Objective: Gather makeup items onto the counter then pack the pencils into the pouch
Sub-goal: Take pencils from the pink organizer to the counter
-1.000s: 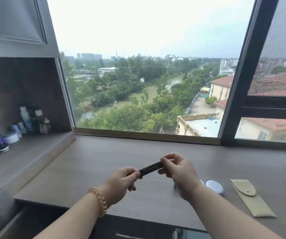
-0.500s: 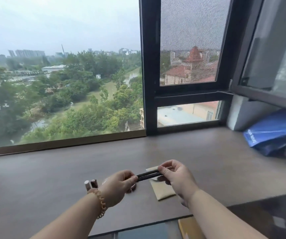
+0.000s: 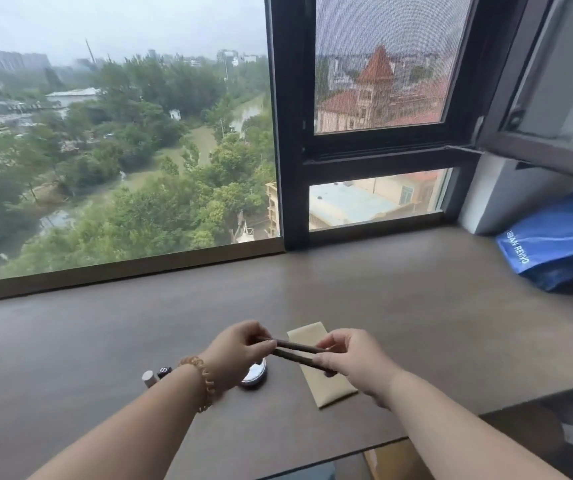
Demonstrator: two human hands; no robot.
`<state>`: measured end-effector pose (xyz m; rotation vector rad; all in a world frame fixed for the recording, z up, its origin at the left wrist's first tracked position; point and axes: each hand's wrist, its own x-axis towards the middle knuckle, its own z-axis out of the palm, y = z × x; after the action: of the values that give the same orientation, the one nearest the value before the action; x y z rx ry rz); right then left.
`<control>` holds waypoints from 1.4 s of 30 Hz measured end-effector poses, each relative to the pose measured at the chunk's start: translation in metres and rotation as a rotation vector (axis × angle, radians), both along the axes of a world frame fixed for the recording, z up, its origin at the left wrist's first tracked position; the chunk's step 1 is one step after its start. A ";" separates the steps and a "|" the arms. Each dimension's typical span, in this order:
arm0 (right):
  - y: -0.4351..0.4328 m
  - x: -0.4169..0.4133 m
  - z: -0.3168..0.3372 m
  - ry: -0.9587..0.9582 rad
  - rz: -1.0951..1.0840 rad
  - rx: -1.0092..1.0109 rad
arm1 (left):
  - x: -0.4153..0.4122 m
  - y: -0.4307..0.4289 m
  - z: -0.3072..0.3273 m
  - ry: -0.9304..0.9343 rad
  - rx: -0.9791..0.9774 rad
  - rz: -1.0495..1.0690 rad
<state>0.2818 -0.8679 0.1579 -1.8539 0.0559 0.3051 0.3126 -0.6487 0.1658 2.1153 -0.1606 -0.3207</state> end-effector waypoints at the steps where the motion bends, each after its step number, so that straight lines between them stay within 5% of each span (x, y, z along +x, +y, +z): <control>1: 0.004 0.008 -0.006 0.017 0.043 -0.047 | 0.009 0.004 -0.004 0.005 0.010 -0.020; 6: 0.025 0.034 -0.036 0.098 0.222 -0.287 | 0.045 0.016 -0.024 0.047 0.045 -0.103; 11: 0.039 0.041 -0.070 0.219 0.242 -0.265 | 0.072 0.011 -0.043 0.058 0.202 -0.198; 17: 0.056 0.052 -0.104 0.303 0.016 -0.101 | 0.071 -0.011 -0.078 0.088 0.195 0.251; 21: 0.068 0.066 -0.119 0.402 -0.055 0.010 | 0.053 -0.023 -0.110 0.314 0.319 0.259; 25: 0.067 0.074 -0.122 0.470 0.014 -0.004 | 0.052 -0.026 -0.121 0.711 -0.035 0.343; 28: 0.063 0.080 -0.124 0.468 0.085 -0.043 | 0.048 -0.029 -0.121 0.838 -0.253 0.471; 38: 0.047 0.091 -0.122 0.376 0.289 -0.173 | 0.043 -0.043 -0.115 0.844 -0.343 0.604; 42: 0.050 0.091 -0.123 0.311 0.274 -0.285 | 0.048 -0.049 -0.120 0.753 -0.235 0.636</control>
<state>0.3725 -0.8175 0.0349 -2.0822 0.0607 0.8106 0.3608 -0.6974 0.0456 1.5810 0.8512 -0.6413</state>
